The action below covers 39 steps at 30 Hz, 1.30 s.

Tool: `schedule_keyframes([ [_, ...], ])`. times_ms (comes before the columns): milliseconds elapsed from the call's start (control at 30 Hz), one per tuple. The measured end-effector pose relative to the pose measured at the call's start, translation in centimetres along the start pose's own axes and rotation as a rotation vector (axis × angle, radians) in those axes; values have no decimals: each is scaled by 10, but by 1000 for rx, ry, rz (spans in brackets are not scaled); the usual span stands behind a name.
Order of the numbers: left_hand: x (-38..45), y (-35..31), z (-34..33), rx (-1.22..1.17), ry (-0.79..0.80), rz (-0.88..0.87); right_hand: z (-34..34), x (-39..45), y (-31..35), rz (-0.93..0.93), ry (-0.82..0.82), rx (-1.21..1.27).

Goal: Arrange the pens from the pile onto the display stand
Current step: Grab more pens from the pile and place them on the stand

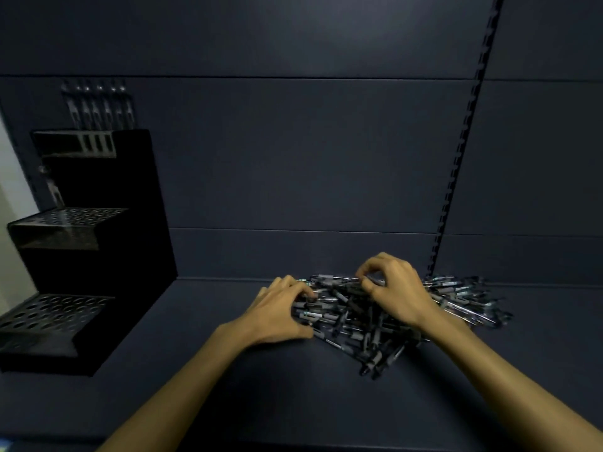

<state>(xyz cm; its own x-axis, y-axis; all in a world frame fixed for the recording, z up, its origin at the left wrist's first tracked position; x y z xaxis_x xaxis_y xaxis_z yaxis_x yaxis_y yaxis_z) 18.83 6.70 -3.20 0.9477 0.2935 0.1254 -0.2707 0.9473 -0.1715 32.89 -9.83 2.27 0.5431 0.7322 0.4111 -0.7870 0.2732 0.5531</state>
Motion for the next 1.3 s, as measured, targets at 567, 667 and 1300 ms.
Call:
schedule_keyframes([
  [567, 28, -15, -24, 214, 131, -52, -4, -4, -28, 31, 53, 28],
  [667, 28, -16, -25, 208, 137, -67, -13, -6, -26, 41, 66, 22],
  [1300, 29, -27, -34, 257, 233, -142, -22, -17, -30, 38, 27, -6],
])
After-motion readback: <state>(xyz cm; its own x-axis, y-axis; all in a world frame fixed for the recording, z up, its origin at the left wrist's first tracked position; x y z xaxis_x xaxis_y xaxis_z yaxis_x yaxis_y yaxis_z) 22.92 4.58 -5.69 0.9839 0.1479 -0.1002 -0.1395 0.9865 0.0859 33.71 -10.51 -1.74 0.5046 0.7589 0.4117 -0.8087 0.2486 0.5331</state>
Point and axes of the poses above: each hand's wrist, its own x-axis towards the middle knuckle, its own z-axis out of the back of the hand, y = z × x, the point moved 6 cm from there along x, towards the middle knuckle, and after that the axes turned 11 degrees about x, right-handed, at the moved point
